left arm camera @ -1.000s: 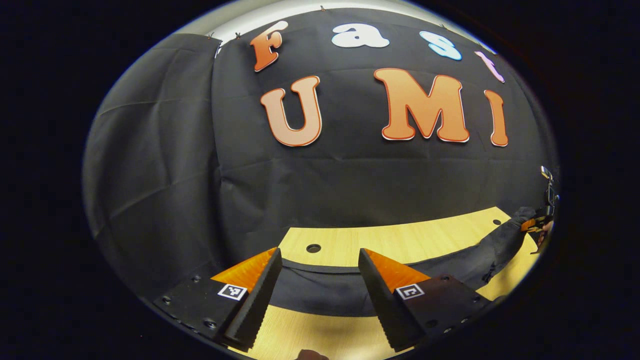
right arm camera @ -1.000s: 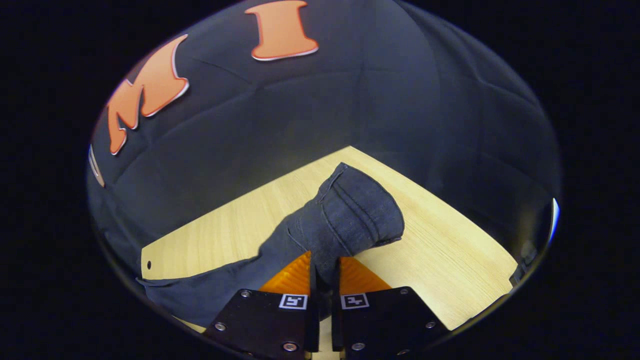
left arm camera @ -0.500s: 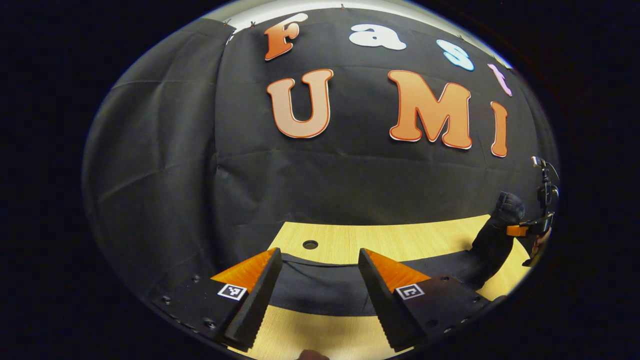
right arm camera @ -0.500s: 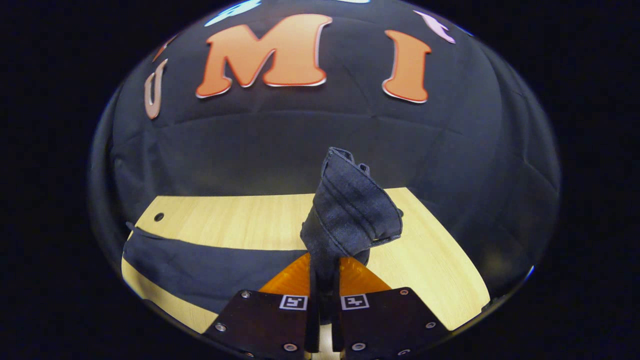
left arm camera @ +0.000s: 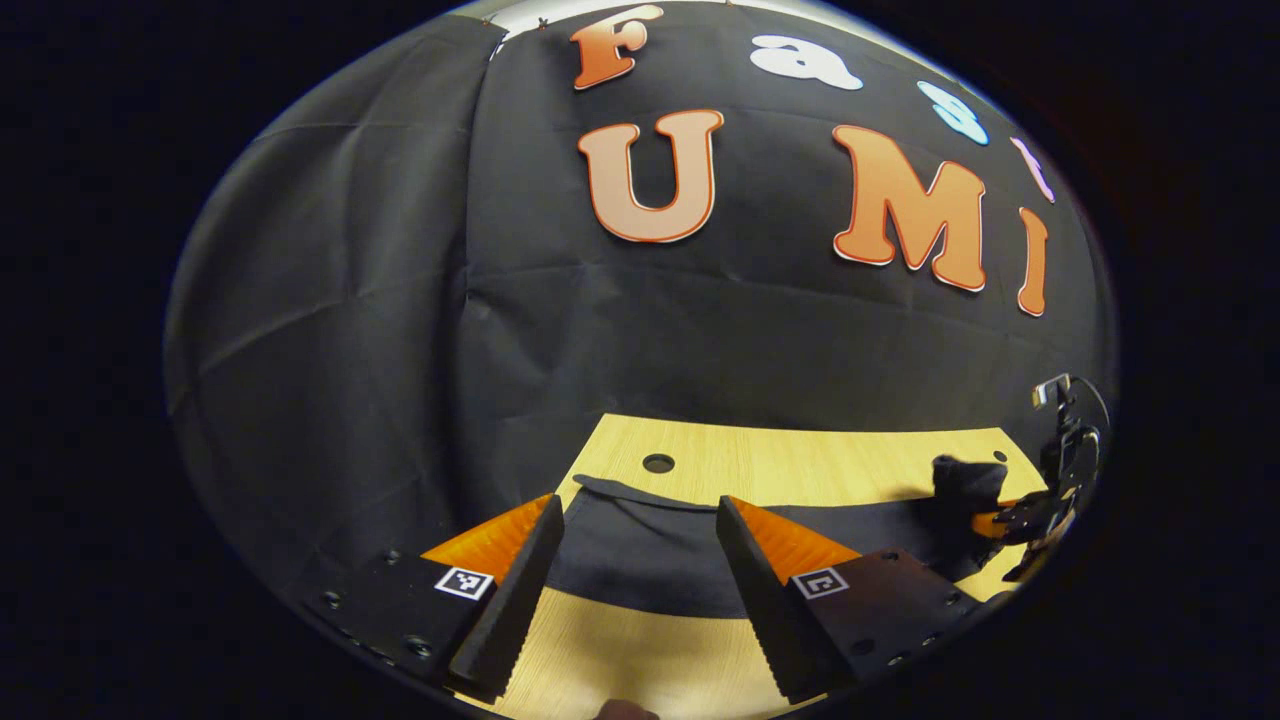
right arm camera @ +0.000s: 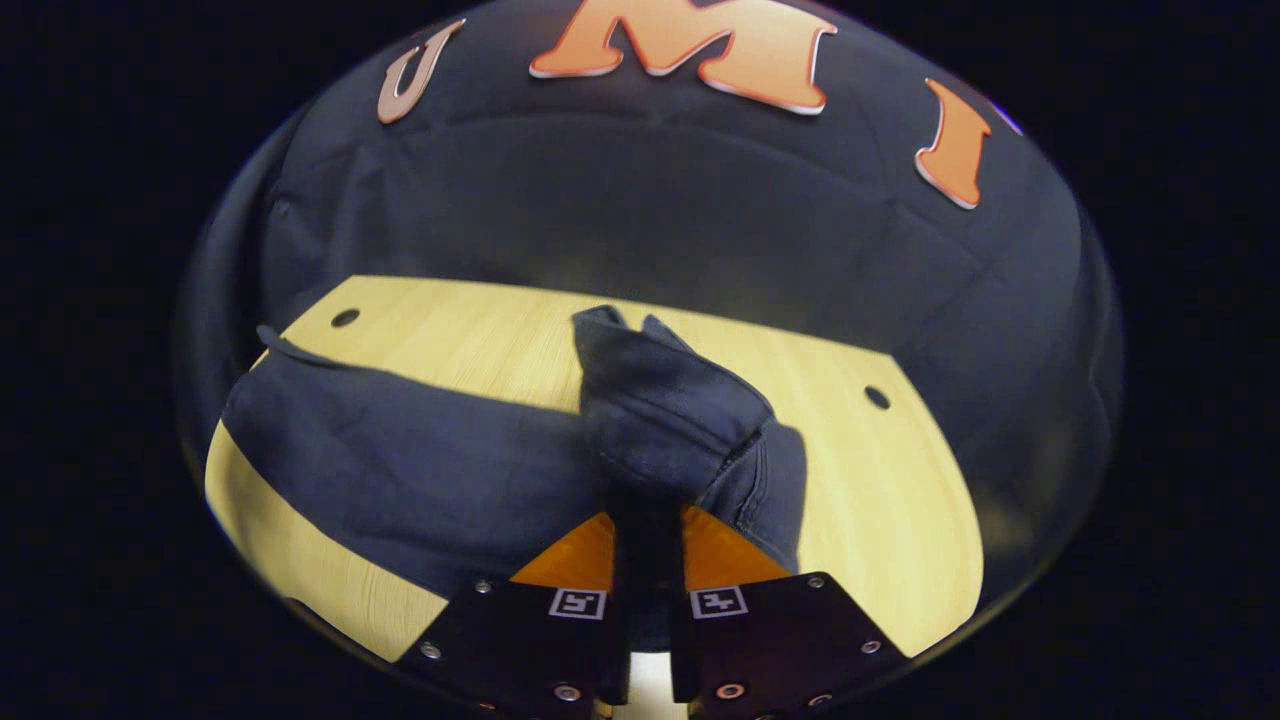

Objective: Grasp the waist and the cuffs of the jeans and fold them to make the two legs overlap; first hold the waist and fold one-third of the jeans toward the cuffs, then hold the cuffs and fold the remaining one-third in the same direction to finish folding.

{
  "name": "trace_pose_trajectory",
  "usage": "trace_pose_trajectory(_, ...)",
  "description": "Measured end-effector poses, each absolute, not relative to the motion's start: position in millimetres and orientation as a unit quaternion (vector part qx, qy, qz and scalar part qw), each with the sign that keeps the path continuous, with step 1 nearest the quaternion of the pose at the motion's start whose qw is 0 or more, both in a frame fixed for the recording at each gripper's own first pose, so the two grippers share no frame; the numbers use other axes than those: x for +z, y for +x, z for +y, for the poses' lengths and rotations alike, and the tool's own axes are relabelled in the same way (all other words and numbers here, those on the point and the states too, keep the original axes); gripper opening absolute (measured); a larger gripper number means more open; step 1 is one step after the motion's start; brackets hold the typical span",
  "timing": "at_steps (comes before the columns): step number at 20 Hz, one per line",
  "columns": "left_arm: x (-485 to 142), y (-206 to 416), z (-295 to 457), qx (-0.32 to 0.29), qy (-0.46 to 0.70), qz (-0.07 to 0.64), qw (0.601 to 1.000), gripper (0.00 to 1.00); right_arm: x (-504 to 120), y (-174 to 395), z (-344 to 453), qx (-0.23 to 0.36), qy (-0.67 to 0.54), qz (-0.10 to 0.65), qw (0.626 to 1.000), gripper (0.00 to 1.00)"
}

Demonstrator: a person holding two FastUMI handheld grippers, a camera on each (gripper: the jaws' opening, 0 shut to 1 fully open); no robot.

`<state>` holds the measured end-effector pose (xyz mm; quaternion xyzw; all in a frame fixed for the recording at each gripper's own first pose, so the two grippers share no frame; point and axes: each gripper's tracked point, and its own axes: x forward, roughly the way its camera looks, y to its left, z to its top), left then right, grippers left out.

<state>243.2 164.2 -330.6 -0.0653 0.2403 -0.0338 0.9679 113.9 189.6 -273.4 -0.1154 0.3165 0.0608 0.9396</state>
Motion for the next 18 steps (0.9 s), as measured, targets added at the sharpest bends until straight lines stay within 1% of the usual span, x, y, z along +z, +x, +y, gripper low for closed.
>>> trace_pose_trajectory(1,-337,241,169,-0.031,-0.068,0.247,0.966,0.92,-283,109,196,0.066,-0.123,0.324,0.936,0.22)
trace_pose_trajectory(2,-342,241,171,-0.029,-0.071,0.253,0.964,0.93,-289,108,200,0.077,-0.122,0.333,0.932,0.23)
trace_pose_trajectory(3,-348,240,173,-0.027,-0.075,0.26,0.962,0.93,-296,98,216,0.109,-0.106,0.353,0.923,0.31)
trace_pose_trajectory(4,-353,239,173,-0.028,-0.08,0.27,0.959,0.93,-303,84,233,0.147,-0.089,0.376,0.91,0.49)
trace_pose_trajectory(5,-363,241,171,-0.033,-0.089,0.282,0.955,0.93,-307,71,250,0.172,-0.076,0.387,0.903,0.66)
trace_pose_trajectory(6,-369,242,170,-0.033,-0.094,0.292,0.951,0.94,-306,67,255,0.18,-0.071,0.385,0.902,0.84)
trace_pose_trajectory(7,-385,243,171,-0.031,-0.11,0.322,0.94,0.94,-304,62,261,0.192,-0.056,0.392,0.898,0.96)
trace_pose_trajectory(8,-394,243,172,-0.027,-0.126,0.347,0.929,0.94,-294,56,263,0.198,-0.044,0.39,0.898,1.0)
trace_pose_trajectory(10,-420,245,177,-0.009,-0.175,0.404,0.898,0.94,-272,56,260,0.205,-0.026,0.372,0.905,1.0)
trace_pose_trajectory(11,-440,249,182,0.002,-0.21,0.441,0.873,0.96,-254,57,253,0.195,-0.015,0.353,0.915,0.99)
trace_pose_trajectory(12,-462,259,191,0.012,-0.241,0.475,0.846,0.96,-233,56,242,0.18,-0.011,0.329,0.927,0.99)
trace_pose_trajectory(14,-489,265,201,0.027,-0.266,0.515,0.815,0.96,-204,51,218,0.15,-0.008,0.3,0.942,0.99)
trace_pose_trajectory(15,-506,264,203,0.039,-0.277,0.543,0.792,0.96,-194,48,208,0.136,-0.007,0.287,0.948,0.99)
trace_pose_trajectory(16,-525,267,205,0.043,-0.288,0.569,0.769,0.96,-180,42,189,0.115,-0.006,0.273,0.955,0.99)
trace_pose_trajectory(18,-561,276,212,0.058,-0.304,0.612,0.728,0.96,-147,17,137,0.049,0.004,0.239,0.97,0.99)
